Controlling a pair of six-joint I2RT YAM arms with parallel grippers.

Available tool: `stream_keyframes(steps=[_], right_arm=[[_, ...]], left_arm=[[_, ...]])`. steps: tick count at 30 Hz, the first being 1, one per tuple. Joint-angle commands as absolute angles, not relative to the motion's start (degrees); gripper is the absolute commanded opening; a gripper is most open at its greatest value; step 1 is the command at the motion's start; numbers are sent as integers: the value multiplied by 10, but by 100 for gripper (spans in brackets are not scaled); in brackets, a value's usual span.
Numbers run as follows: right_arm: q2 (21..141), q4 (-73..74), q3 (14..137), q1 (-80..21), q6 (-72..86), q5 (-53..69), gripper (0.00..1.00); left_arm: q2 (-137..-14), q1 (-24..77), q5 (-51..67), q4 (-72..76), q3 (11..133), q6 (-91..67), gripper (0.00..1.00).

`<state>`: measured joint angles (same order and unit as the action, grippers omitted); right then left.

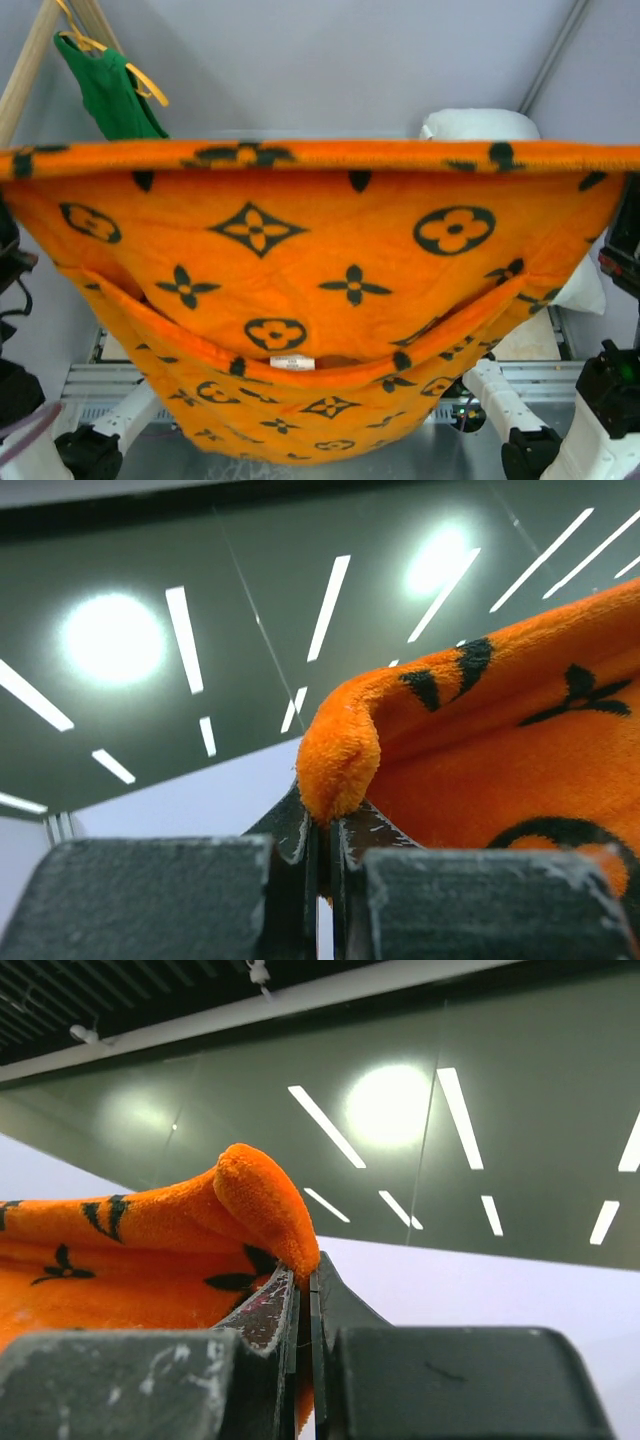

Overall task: Remove the pillowcase from the pillow
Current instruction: Fold the pillowcase at the center of the board.

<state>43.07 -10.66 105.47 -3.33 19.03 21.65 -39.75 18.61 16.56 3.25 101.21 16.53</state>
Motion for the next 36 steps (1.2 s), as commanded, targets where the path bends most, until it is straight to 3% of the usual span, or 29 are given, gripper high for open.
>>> stream_keyframes(steps=[1,9,14,17,21,27,32,36], right_arm=[[494,-101,1047,-30,170,146,0],[579,-153,923,-30,192,141,0],[656,-247,764,-30,207,126,0],[764,-263,737,-30,179,120,0],[915,-252,788,-30,129,125,0],[1092,-195,960,-30,64,125,0],[1163,-153,1073,-30,19,142,0],[1154,-167,1065,-30,6,148,0]], left_arm=[[-481,184,58,-33,1031,219,0],[-637,182,-19,37,946,246,0],[-745,87,61,157,825,136,0],[-841,72,61,271,756,115,0],[-982,62,75,331,782,84,0],[-1155,52,97,353,930,75,0],[-1250,34,116,330,1063,61,0],[-1252,25,151,334,1067,58,0]])
